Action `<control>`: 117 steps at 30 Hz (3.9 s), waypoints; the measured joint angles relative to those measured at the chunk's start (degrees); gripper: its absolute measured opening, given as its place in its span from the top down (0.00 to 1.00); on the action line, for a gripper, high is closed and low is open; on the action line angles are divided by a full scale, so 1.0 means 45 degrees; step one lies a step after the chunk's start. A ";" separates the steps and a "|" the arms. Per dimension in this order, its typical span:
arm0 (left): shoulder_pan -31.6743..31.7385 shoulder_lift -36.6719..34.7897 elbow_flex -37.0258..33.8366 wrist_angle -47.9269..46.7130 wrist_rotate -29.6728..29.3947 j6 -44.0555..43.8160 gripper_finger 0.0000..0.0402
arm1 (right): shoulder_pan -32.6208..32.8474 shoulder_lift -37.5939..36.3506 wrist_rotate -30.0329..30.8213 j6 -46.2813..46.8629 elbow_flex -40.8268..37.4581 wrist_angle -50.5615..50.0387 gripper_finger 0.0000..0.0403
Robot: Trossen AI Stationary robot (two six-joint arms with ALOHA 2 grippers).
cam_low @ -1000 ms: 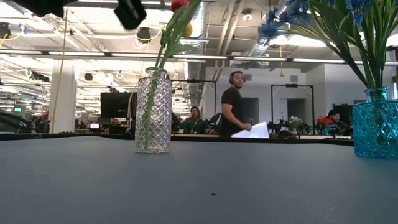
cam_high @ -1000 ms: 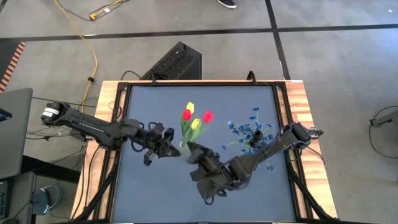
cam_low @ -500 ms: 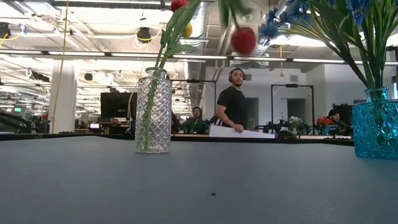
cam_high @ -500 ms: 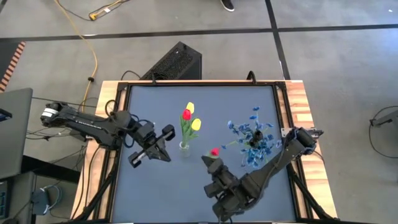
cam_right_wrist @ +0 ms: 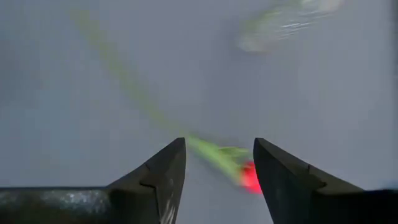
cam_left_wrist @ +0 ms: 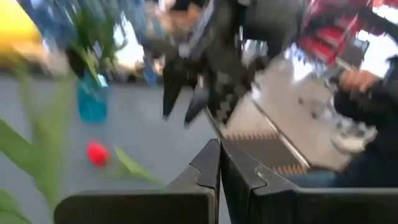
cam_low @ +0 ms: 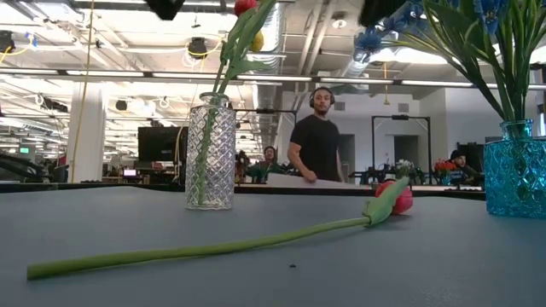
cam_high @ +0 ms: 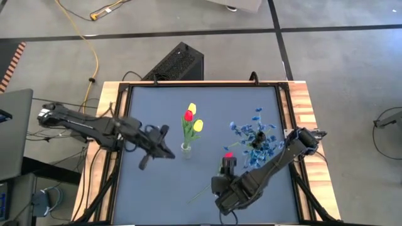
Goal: Sort flowers into vase by color
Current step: Put the red flower into the transparent vase
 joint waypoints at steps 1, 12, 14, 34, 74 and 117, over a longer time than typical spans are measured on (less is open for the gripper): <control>-0.0312 0.0209 0.0000 -0.0246 -0.0216 -0.0112 1.00 | 0.0022 0.0000 -0.0475 0.0011 0.0000 0.0329 0.47; -0.3131 0.4123 -0.0010 -0.0011 -0.3642 -0.2823 1.00 | 0.0361 0.0000 -0.2427 0.1040 0.0000 0.1718 0.49; -0.3560 0.4887 -0.0010 0.0888 -0.4318 -0.2878 1.00 | 0.0558 0.0000 -0.2430 0.1475 0.0000 0.1649 0.49; -0.4550 1.2516 0.4318 0.2317 -0.8789 -0.2943 0.52 | 0.3421 0.0039 -0.1060 0.5649 -0.1634 0.1888 0.49; -0.5070 1.2204 0.7620 -0.7794 -1.1899 -0.4032 1.00 | 0.3374 0.0039 -0.1046 0.5530 -0.2079 0.2422 0.49; -0.0946 0.6583 -0.3218 1.9077 -0.3969 0.3340 1.00 | 0.2673 0.0038 -0.0680 0.2900 -0.2074 0.3570 0.49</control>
